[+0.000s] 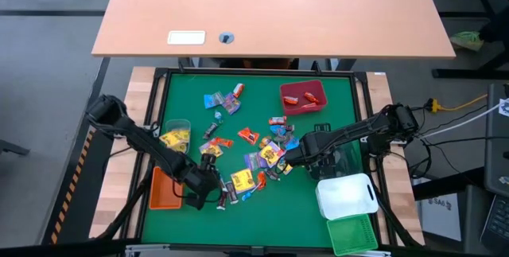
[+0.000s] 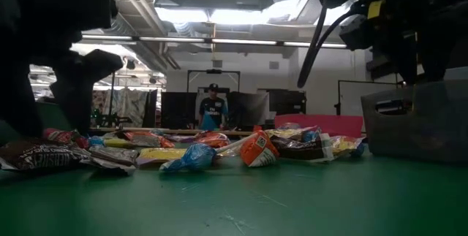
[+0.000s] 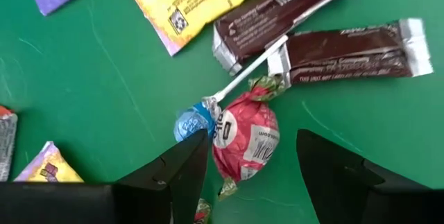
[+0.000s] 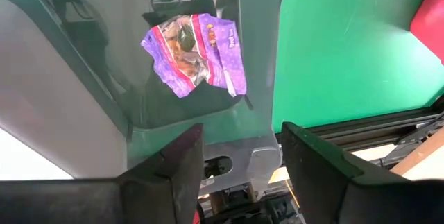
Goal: Sort candy
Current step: Put the pink candy into the orange bin
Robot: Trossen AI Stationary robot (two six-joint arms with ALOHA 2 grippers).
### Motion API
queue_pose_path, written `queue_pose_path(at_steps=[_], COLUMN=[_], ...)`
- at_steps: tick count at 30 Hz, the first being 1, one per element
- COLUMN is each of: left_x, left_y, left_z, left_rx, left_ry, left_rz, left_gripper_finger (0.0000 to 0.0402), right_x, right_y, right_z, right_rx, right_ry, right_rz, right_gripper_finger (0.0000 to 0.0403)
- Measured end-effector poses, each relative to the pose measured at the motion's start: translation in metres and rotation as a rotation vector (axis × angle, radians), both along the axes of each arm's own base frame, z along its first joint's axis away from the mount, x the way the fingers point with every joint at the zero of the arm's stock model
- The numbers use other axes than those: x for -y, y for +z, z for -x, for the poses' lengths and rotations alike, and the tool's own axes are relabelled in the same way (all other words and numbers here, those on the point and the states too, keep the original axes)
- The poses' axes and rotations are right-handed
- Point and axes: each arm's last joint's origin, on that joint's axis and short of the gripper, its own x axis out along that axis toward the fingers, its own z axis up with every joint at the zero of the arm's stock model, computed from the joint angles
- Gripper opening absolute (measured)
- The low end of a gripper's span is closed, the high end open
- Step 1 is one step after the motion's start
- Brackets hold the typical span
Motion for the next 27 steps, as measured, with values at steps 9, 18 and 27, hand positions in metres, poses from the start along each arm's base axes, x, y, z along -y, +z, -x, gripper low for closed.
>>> queue_pose_path(at_steps=[9, 18, 27], left_x=[-0.001, -0.0007, 0.0005], left_y=[-0.0033, -0.0038, -0.0108], left_z=[-0.001, -0.001, -0.0023], left_rx=[0.004, -0.001, -0.025], left_ry=[0.018, 0.016, 0.01], left_rz=[-0.033, -0.027, -0.027], left_gripper_finger=[0.0208, 0.0208, 0.0206], right_x=[0.0, 0.0, -0.0001], right_y=[0.0, 0.0, 0.0001], right_z=[-0.0001, 0.0, -0.0002], right_rx=[0.001, 0.001, 0.002], right_ry=[-0.001, -0.001, -0.001], right_rz=[-0.001, 0.0, 0.0], right_gripper_finger=[0.0191, 0.0191, 0.0191])
